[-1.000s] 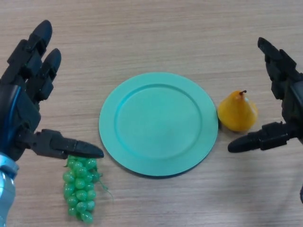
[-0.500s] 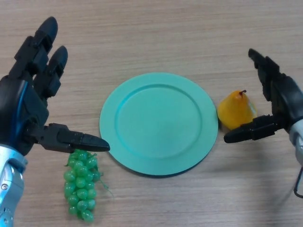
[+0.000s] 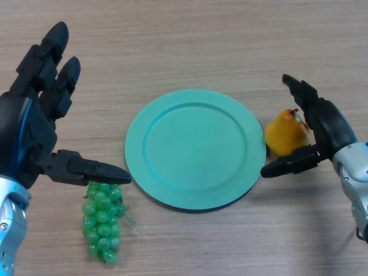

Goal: Pick up the yellow pear and place it on the plate

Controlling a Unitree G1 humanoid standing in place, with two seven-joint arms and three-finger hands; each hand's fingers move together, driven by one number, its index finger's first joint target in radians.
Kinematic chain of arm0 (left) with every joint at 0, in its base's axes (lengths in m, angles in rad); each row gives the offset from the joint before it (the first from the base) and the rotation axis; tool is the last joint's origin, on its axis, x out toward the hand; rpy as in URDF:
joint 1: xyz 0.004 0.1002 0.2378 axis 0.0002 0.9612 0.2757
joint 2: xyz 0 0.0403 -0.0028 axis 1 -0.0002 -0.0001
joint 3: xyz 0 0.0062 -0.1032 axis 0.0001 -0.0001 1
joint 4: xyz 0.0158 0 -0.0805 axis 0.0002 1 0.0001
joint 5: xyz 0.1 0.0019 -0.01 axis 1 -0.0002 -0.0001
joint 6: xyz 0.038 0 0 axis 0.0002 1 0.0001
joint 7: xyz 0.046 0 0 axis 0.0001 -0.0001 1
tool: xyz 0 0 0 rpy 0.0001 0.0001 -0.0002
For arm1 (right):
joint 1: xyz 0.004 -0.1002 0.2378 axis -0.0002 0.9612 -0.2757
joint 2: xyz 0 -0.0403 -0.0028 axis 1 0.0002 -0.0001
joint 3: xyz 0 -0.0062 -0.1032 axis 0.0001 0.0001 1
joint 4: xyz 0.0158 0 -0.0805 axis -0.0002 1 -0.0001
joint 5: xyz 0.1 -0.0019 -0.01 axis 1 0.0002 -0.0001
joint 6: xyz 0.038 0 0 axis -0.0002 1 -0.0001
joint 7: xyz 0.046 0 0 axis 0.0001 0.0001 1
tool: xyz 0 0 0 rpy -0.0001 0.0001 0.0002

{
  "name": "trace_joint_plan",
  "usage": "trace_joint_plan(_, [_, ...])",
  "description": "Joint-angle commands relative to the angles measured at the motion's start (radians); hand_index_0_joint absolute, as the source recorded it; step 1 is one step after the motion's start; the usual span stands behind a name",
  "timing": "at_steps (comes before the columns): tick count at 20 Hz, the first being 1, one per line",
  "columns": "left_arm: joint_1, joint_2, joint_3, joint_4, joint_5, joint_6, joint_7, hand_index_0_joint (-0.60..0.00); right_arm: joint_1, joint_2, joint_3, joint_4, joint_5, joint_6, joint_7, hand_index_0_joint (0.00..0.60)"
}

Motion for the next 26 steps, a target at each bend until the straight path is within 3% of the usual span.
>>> trace_joint_plan(1, [-0.027, 0.04, 0.094, -0.047, -0.014, -0.171, 0.012, 0.0, -0.115, -0.07, 0.07, 0.081, -0.258, -0.271, -0.25, 0.6])
trace_joint_plan(3, [-0.023, 0.041, 0.094, -0.047, -0.005, -0.183, 0.014, 0.0, -0.124, -0.091, 0.093, 0.112, -0.412, -0.258, -0.371, 0.6])
trace_joint_plan(8, [-0.012, 0.038, 0.102, -0.054, -0.009, -0.186, 0.017, 0.0, -0.135, -0.094, 0.065, 0.109, -0.498, -0.235, -0.452, 0.6])
trace_joint_plan(11, [-0.015, 0.038, 0.103, -0.058, -0.002, -0.191, 0.024, 0.0, -0.141, -0.115, 0.077, 0.057, -0.577, -0.224, -0.514, 0.6])
trace_joint_plan(14, [-0.015, 0.04, 0.102, -0.062, -0.002, -0.192, 0.025, 0.0, -0.136, -0.1, 0.044, -0.027, -0.54, -0.238, -0.449, 0.6])
trace_joint_plan(15, [-0.021, 0.042, 0.105, -0.064, -0.008, -0.184, 0.026, 0.0, -0.132, -0.073, 0.029, -0.074, -0.498, -0.242, -0.4, 0.6])
trace_joint_plan(17, [-0.02, 0.04, 0.103, -0.066, -0.011, -0.188, 0.026, 0.0, -0.12, -0.031, 0.052, -0.153, -0.498, -0.24, -0.394, 0.6])
trace_joint_plan(18, [-0.019, 0.04, 0.104, -0.068, -0.014, -0.188, 0.025, 0.0, -0.118, -0.006, 0.049, -0.161, -0.471, -0.249, -0.373, 0.6])
trace_joint_plan(19, [-0.018, 0.041, 0.108, -0.07, -0.018, -0.191, 0.023, 0.0, -0.102, 0.049, 0.038, -0.196, -0.356, -0.244, -0.274, 0.6])
trace_joint_plan(22, [-0.008, 0.046, 0.119, -0.075, -0.04, -0.178, 0.012, 0.0, -0.107, 0.091, 0.141, -0.21, -0.232, -0.196, -0.264, 0.6])
trace_joint_plan(24, [-0.004, 0.049, 0.131, -0.074, -0.05, -0.173, 0.006, 0.0, -0.069, 0.097, 0.305, -0.292, 0.163, -0.049, -0.181, 0.6])
trace_joint_plan(25, [-0.001, 0.051, 0.136, -0.075, -0.051, -0.172, 0.003, 0.0, -0.035, 0.098, 0.364, -0.391, 0.365, 0.099, -0.149, 0.6])
trace_joint_plan(26, [0.001, 0.051, 0.138, -0.074, -0.05, -0.174, 0.002, 0.0, -0.034, 0.098, 0.378, -0.397, 0.379, 0.118, -0.16, 0.6])
